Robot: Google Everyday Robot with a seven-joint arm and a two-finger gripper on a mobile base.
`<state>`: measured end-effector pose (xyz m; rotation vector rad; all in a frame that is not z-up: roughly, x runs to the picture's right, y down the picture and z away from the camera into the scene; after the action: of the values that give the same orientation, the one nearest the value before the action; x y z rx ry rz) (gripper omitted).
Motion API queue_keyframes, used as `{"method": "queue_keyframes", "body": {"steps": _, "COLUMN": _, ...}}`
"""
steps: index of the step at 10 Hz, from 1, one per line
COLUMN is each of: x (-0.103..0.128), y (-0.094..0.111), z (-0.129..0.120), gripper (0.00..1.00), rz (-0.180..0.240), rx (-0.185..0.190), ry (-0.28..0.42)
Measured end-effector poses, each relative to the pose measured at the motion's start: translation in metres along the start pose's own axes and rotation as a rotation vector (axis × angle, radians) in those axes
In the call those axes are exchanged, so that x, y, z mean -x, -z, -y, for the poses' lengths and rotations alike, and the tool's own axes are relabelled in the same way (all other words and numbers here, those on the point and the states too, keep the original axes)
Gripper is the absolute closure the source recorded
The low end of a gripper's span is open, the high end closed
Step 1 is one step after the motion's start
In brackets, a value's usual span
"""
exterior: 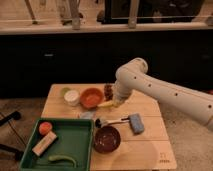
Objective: Place banana in metal cup
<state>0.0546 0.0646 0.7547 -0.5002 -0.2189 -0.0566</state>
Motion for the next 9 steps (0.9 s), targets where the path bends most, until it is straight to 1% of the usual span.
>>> {"method": "queue_keyframes", "body": {"steps": 1, "x": 0.001, "y": -0.005, "z": -0.002, "gripper": 0.98, "rz": 0.002, "rx": 0.001, "ry": 0.005}}
{"method": "queue_keyframes", "body": {"steps": 3, "x": 0.003, "y": -0.007, "z": -0.005, "gripper": 0.98, "rz": 0.006, "rx": 0.005, "ry": -0.005}}
{"method": "queue_keyframes", "body": {"steps": 5, "x": 0.015, "y": -0.012, "z": -0.002, "gripper": 0.98, "rz": 0.011, "rx": 0.008, "ry": -0.003}}
{"method": "queue_keyframes", "body": {"steps": 6, "x": 0.017, "y": -0.013, "z": 0.0, "gripper": 0.98, "rz": 0.008, "rx": 0.006, "ry": -0.001}}
{"method": "queue_keyframes", "body": {"steps": 8, "x": 0.0, "y": -0.013, "z": 0.016, "gripper": 0.98, "rz": -0.003, "rx": -0.008, "ry": 0.003}}
{"method": "queue_keyframes", "body": {"steps": 9, "x": -0.011, "y": -0.014, "z": 0.027, "gripper": 0.98, "rz": -0.002, "rx": -0.014, "ry": 0.012}}
